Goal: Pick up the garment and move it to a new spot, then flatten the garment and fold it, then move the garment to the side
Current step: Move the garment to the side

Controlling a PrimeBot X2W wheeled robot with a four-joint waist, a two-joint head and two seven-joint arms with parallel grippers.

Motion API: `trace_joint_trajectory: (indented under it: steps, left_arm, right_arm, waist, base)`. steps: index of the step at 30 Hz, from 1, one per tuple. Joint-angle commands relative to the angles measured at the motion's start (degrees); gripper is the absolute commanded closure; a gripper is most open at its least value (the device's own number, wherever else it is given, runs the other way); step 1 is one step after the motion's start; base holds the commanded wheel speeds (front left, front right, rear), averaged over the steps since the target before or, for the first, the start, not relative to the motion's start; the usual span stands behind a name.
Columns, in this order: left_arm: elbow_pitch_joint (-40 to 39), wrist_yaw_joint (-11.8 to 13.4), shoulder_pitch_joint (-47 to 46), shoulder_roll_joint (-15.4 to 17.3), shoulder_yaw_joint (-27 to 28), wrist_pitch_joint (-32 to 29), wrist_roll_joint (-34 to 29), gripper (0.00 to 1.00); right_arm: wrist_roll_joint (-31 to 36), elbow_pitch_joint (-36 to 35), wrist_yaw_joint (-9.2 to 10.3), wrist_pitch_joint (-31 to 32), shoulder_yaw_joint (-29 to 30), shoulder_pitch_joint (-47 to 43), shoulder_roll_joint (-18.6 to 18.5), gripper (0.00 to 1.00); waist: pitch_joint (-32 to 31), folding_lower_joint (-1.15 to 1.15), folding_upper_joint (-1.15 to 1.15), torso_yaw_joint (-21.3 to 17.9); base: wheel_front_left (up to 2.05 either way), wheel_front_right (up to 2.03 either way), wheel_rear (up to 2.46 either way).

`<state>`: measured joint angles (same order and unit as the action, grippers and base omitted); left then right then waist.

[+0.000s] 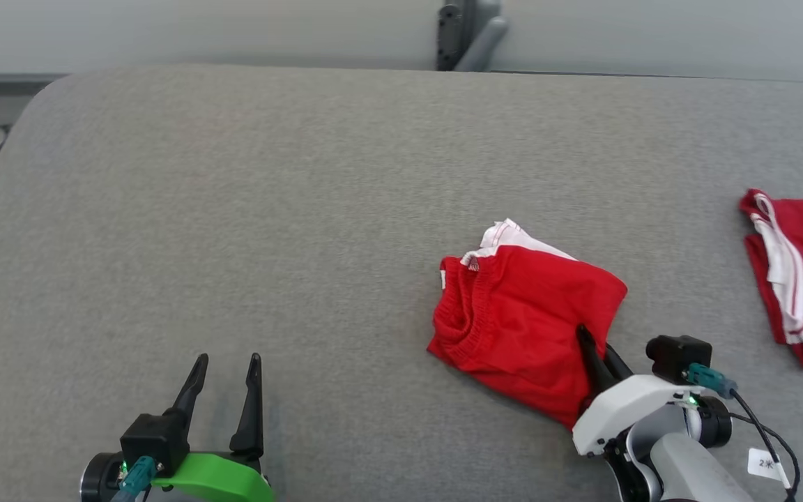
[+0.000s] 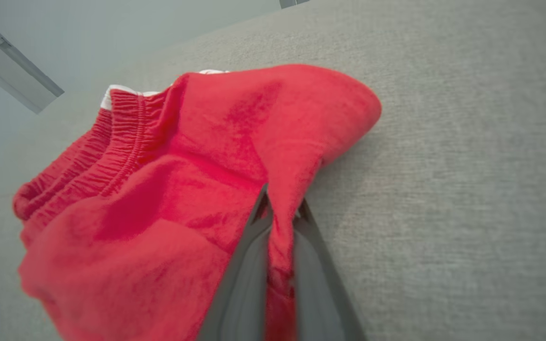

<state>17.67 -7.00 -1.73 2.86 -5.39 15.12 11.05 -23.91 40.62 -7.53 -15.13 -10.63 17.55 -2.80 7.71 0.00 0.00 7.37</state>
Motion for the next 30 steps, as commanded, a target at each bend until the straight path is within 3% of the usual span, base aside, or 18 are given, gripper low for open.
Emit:
trace_joint_trajectory:
  steps: [1, 3, 10, 15, 21, 30]
  left_arm:
    - [0.1, -0.1, 0.7, 0.1, -0.2, 0.0, 0.5, 0.00]
    - [0.1, -0.1, 0.7, 0.1, -0.5, 0.0, 0.5, 0.00]
    - [-0.1, 0.1, 1.0, 0.1, -0.4, 0.0, 0.6, 0.00]
    - [-0.3, -0.2, -1.3, 0.1, -1.4, 0.0, -0.3, 0.00]
    - [0.0, -0.4, -2.8, 0.2, -2.1, 0.0, -1.4, 0.00]
    - [0.7, -0.5, -4.3, 0.2, -2.4, 0.0, -2.8, 0.00]
  right_arm:
    - [0.7, -0.6, 0.10, 0.0, 0.5, -1.8, -0.3, 1.00]
    - [0.9, -0.8, 0.09, 0.0, 0.4, -2.3, -0.3, 1.00]
    - [0.8, -2.1, 0.09, 0.0, -2.2, -3.0, -0.3, 1.00]
    - [-0.8, -3.5, 0.09, 0.0, -3.6, -3.1, -0.2, 1.00]
    - [-0.4, -5.3, 0.09, 0.0, -5.6, -1.4, -0.2, 1.00]
    - [2.0, -6.6, 0.09, 0.1, -14.2, 8.8, -4.1, 1.00]
  waist:
    - [-4.8, 0.00, 0.00, -13.3]
    - [-4.9, 0.00, 0.00, -14.8]
    - [-4.4, 0.00, 0.00, -25.5]
    - [-2.4, 0.00, 0.00, -29.4]
    - [-0.2, 0.00, 0.00, -29.8]
    - [3.3, 0.00, 0.00, -25.5]
  base:
    - [0.00, 0.00, 0.00]
    - [0.00, 0.00, 0.00]
    - [0.00, 0.00, 0.00]
    - [0.00, 0.00, 0.00]
    - [0.00, 0.00, 0.00]
    - [0.00, 0.00, 0.00]
